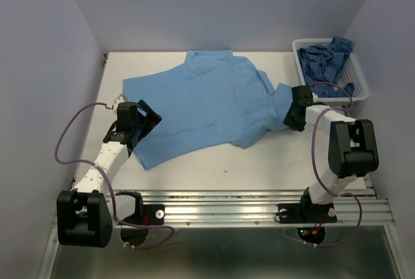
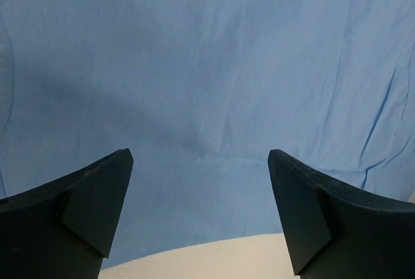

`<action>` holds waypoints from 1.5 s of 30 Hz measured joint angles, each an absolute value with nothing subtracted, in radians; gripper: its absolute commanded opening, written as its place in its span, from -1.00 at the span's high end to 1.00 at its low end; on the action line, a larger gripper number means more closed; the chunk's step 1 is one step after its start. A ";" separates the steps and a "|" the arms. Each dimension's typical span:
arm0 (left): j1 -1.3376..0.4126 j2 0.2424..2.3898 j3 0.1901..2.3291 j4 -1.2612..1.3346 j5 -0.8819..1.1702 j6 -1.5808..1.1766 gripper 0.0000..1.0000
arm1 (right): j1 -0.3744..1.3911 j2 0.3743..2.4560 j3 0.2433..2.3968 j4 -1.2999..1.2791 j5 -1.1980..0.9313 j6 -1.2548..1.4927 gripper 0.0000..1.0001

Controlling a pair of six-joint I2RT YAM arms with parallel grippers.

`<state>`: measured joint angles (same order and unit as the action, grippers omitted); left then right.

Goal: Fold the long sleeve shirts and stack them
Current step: Flatten the shirt out, then fold the shirt

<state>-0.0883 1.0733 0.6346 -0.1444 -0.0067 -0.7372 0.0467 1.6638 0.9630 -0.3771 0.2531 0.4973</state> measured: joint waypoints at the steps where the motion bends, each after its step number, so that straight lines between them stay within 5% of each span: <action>1: -0.090 1.092 0.635 -0.118 -0.007 -0.736 -0.97 | 0.047 1.670 0.954 -0.365 0.230 0.493 0.54; 4: -0.100 1.148 0.635 -0.067 -0.004 -0.734 -0.97 | 0.045 1.670 0.946 -0.334 0.180 0.488 0.99; 17: -0.151 1.351 0.635 0.105 0.000 -0.723 -0.97 | 0.041 1.292 0.965 -0.686 -0.006 0.451 0.99; 26: -0.156 1.439 0.632 0.142 -0.001 -0.715 -0.97 | 0.041 1.196 1.222 -0.916 -0.490 0.476 0.92; 34: -0.156 1.437 0.629 0.144 -0.012 -0.715 -0.97 | 0.041 1.340 1.270 -0.855 -0.677 0.549 0.99; 37: -0.156 1.419 0.614 0.142 -0.019 -0.719 -0.97 | 0.041 1.434 1.247 -0.752 -0.659 0.559 0.98; 41: -0.156 1.366 0.598 0.112 -0.024 -0.727 -0.97 | 0.041 1.575 1.256 -0.637 -0.584 0.521 0.72; 45: -0.156 1.277 0.597 0.075 -0.032 -0.735 -0.97 | 0.041 1.712 1.341 -0.614 -0.429 0.446 0.75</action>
<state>-0.1562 1.2774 0.5968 0.0753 -0.0319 -0.7349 0.0406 1.7123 1.3411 -0.6136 -0.4286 0.4461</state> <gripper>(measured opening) 0.986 0.139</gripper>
